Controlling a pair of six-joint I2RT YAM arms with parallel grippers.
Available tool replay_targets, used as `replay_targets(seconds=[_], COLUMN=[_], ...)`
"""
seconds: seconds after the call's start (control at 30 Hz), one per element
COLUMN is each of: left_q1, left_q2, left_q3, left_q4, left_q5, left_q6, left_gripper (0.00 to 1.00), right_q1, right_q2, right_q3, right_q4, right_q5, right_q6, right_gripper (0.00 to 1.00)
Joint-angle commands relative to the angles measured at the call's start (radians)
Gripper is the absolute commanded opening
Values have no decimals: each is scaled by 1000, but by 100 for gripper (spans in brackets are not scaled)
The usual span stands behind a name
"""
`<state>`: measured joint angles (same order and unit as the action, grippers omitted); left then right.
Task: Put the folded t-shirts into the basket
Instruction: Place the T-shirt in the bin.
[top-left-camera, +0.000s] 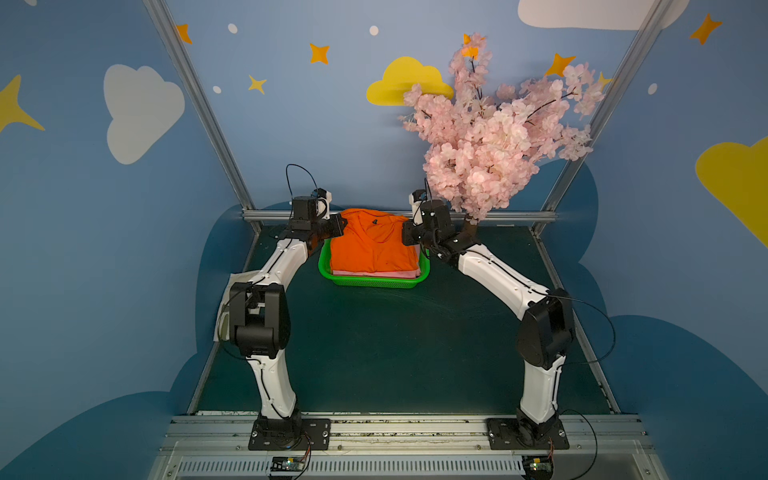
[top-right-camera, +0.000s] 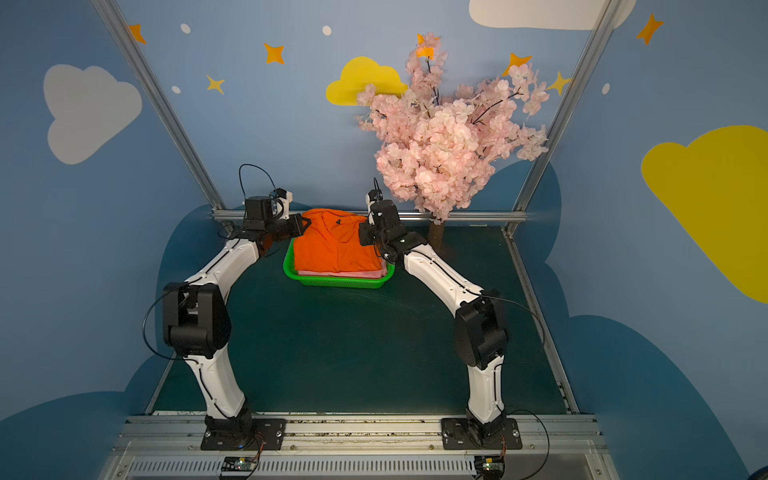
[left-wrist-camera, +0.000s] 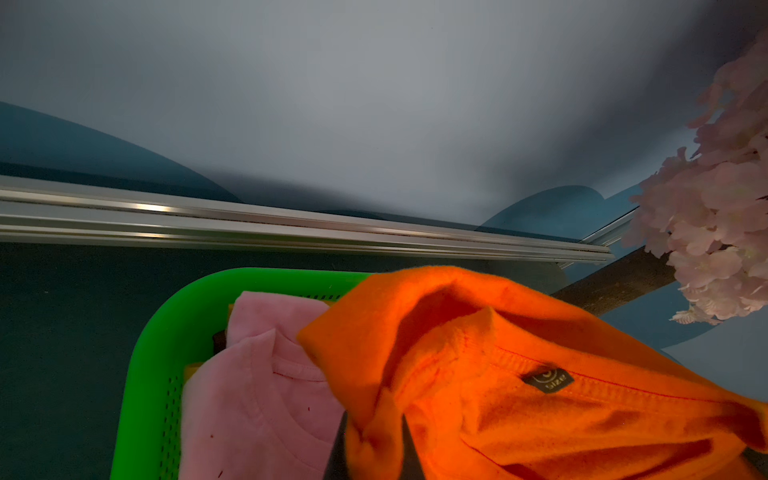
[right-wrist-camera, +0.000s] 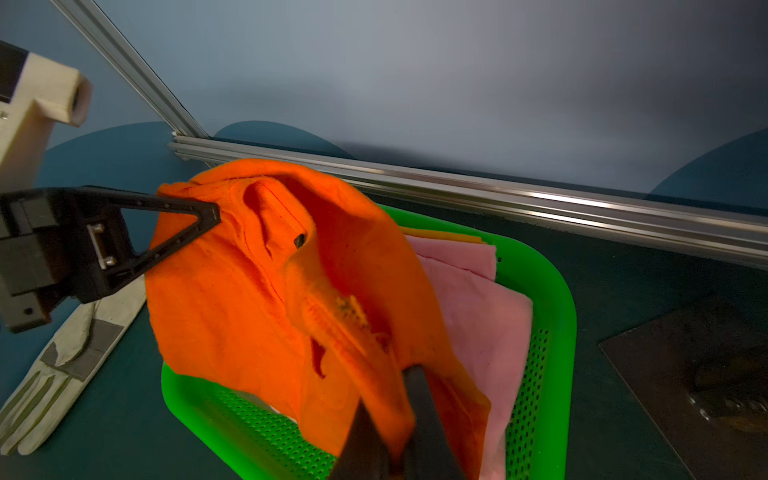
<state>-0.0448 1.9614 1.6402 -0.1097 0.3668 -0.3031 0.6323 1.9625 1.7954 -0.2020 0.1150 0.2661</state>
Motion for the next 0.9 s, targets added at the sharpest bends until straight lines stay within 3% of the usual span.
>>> replay_targets(seconds=[0.0,0.2,0.3,0.47,0.57,0.73,0.87], left_q1=[4,5,5,3,2,0,-9], left_q2=[52,152,221,336,351,279,174], left_q3=[46,135,210,391,452,406,296], left_q4=[-38,-97,-159,-324,-396,-409,-380], left_q5=[8,-36,-92,-153,-148,-154,-156], left_q6=[44,68,79,84,79,73,66], left_gripper=[3,5,15,45,57,69,72], right_q1=[0,-9,-23,-62,-71,-56,-25], right_q2=[32,105,189,342,365,303,231], right_q3=[16,46,119,284,324,292,241], right_q4=[-19,-43,-100,-242,-280,-286,-287], right_q5=[25,85,171,277,296,279,251], right_q6=[22,51,51,17,-17,-67,-105], right_gripper=[0,0,0,32,45,52,53])
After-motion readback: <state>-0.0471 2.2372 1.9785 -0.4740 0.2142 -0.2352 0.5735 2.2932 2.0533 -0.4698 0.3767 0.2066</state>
